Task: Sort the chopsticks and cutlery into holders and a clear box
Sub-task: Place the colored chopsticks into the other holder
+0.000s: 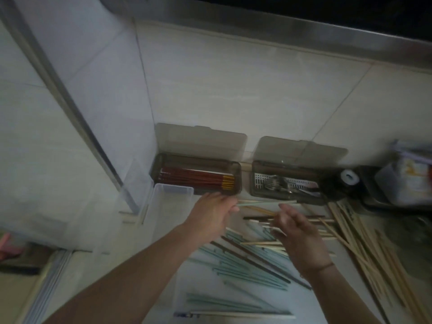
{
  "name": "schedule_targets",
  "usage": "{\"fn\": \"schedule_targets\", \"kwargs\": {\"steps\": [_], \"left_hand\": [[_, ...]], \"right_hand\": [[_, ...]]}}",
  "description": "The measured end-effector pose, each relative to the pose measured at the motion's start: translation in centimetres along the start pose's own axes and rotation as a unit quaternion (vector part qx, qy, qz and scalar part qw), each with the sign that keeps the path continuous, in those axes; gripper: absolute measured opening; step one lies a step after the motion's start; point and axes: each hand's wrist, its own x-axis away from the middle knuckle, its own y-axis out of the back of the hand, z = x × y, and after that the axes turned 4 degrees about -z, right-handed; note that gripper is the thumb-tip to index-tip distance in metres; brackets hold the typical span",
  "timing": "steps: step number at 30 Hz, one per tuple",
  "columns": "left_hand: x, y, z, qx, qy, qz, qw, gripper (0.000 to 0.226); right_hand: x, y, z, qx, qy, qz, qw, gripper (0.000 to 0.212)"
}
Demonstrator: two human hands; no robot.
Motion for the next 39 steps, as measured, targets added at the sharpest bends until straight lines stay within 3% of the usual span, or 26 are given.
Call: {"fn": "schedule_targets", "kwargs": {"steps": [1,3,4,6,7,10,12,14,16,18,21,24,25,27,30,33,36,39], "left_hand": [[-0.2,0.3,0.1,0.019,0.009,-0.002,1.000,0.007],[-0.5,0.5,-0.2,0.051,0.038,-0.005,0.998,0.027],[-0.6,0.6,-0.4,0.075,0.069,-0.009,0.995,0.032],[-0.7,0.6,-0.5,0.110,0.133,-0.014,0.985,0.035],[-0.7,0.7,-0.2,0.090,0.144,-0.015,0.985,0.037],[-0.5,1.3,1.0,-0.111,0.160,0.053,0.979,0.043],[0.0,2.0,1.7,-0.174,0.206,0.113,0.956,0.044],[0.4,2.2,2.3,-0.196,0.228,0.148,0.942,0.044],[0.6,2.0,2.5,-0.213,0.220,0.158,0.939,0.043],[0.5,2.1,2.7,-0.218,0.212,0.152,0.941,0.041],[0.1,2.2,3.5,-0.204,0.197,0.111,0.952,0.038],[-0.1,2.1,4.5,-0.183,0.197,0.083,0.960,0.033],[0.0,2.1,4.8,-0.176,0.205,0.066,0.961,0.031],[0.0,2.0,5.1,-0.167,0.224,0.039,0.960,0.026],[0.0,1.6,5.3,-0.167,0.224,0.026,0.960,0.020],[0.1,1.3,5.5,-0.161,0.232,0.023,0.959,0.020],[-0.1,1.2,5.3,-0.154,0.244,0.006,0.957,0.023],[-0.3,1.2,5.2,-0.130,0.259,-0.005,0.957,0.025]], "right_hand": [[-0.6,-1.7,0.5,-0.034,-0.019,0.039,0.998,0.035],[-1.5,-5.0,1.2,0.082,0.024,0.087,0.993,0.020],[-1.8,-6.6,1.1,0.148,0.055,0.090,0.983,0.009],[-3.1,-9.0,0.8,0.213,0.100,0.056,0.970,0.017],[-3.8,-9.6,0.7,0.230,0.121,0.042,0.965,0.017],[-6.7,-10.5,0.9,0.302,0.205,0.014,0.931,0.018],[-8.7,-10.8,1.5,0.413,0.227,0.016,0.882,0.016],[-10.3,-11.3,1.7,0.547,0.232,0.030,0.804,0.017],[-11.3,-12.0,1.3,0.643,0.230,0.061,0.728,0.021],[-11.8,-12.8,0.6,0.683,0.230,0.083,0.688,0.024],[-12.1,-13.4,-0.9,0.670,0.232,0.121,0.695,0.025],[-12.5,-13.2,-1.4,0.705,0.221,0.172,0.652,0.025],[-12.6,-12.8,-1.5,0.701,0.223,0.182,0.652,0.025],[-12.5,-12.0,-1.6,0.663,0.258,0.174,0.681,0.023],[-10.2,-10.0,-2.1,0.597,0.365,0.101,0.708,0.018],[-5.9,-8.1,-3.9,0.581,0.403,0.153,0.690,0.011],[-2.5,-7.6,-6.8,0.617,0.371,0.227,0.656,0.012],[-0.4,-8.9,-9.3,0.655,0.326,0.232,0.640,0.025]]}}
